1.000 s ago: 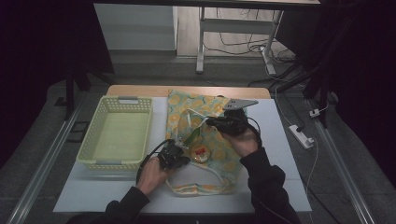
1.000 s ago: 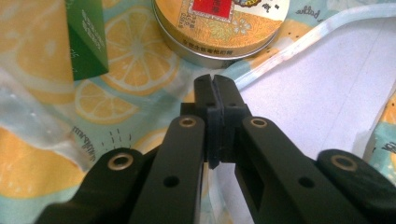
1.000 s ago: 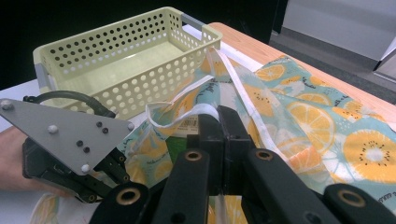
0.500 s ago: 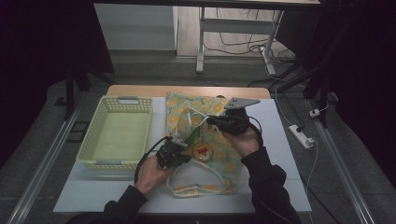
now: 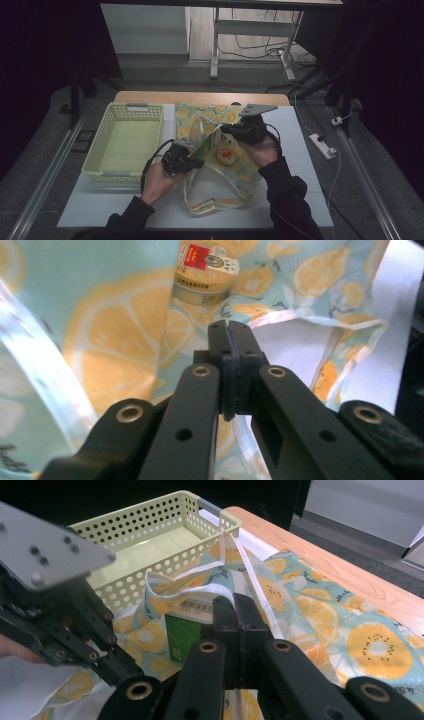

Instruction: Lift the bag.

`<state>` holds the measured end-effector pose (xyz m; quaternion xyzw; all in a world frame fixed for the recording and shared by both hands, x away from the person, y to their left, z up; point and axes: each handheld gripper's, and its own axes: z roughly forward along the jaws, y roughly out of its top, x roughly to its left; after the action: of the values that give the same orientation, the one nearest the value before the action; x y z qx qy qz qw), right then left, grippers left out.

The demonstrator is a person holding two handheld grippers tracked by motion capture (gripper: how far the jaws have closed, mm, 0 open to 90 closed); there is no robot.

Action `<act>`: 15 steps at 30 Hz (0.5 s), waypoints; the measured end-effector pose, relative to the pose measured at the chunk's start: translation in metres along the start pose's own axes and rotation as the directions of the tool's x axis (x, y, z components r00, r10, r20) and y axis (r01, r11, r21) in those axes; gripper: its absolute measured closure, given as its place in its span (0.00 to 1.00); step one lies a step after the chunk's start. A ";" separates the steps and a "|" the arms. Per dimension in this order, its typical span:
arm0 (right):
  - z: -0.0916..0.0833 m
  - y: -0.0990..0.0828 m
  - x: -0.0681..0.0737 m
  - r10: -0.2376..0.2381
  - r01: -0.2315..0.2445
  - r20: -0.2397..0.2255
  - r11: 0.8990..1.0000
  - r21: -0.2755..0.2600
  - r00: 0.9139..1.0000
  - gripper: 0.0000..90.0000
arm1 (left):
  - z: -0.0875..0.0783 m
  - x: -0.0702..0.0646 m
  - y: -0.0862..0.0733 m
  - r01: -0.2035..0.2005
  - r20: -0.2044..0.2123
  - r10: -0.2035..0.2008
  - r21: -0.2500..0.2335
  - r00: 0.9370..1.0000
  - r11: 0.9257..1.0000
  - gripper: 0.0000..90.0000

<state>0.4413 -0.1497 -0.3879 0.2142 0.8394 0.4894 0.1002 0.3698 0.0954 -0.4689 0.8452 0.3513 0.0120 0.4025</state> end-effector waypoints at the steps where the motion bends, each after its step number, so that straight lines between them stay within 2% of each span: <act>1: 0.000 0.000 0.000 0.001 -0.001 -0.001 1.000 0.000 1.000 1.00 | -0.003 0.000 0.002 0.001 0.005 -0.001 -0.008 1.000 1.000 1.00; 3: -0.001 0.001 0.000 0.003 -0.003 -0.002 1.000 -0.001 1.000 1.00 | -0.009 0.001 0.005 0.008 0.020 -0.008 -0.024 1.000 1.000 1.00; 15: -0.003 0.002 0.001 0.007 -0.007 -0.011 1.000 -0.002 1.000 1.00 | -0.042 -0.002 0.032 -0.019 0.017 0.020 -0.075 1.000 0.997 1.00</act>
<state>0.4400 -0.1503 -0.3845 0.2142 0.8388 0.4916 0.0940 0.3743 0.1091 -0.4180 0.8330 0.3389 0.0215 0.4368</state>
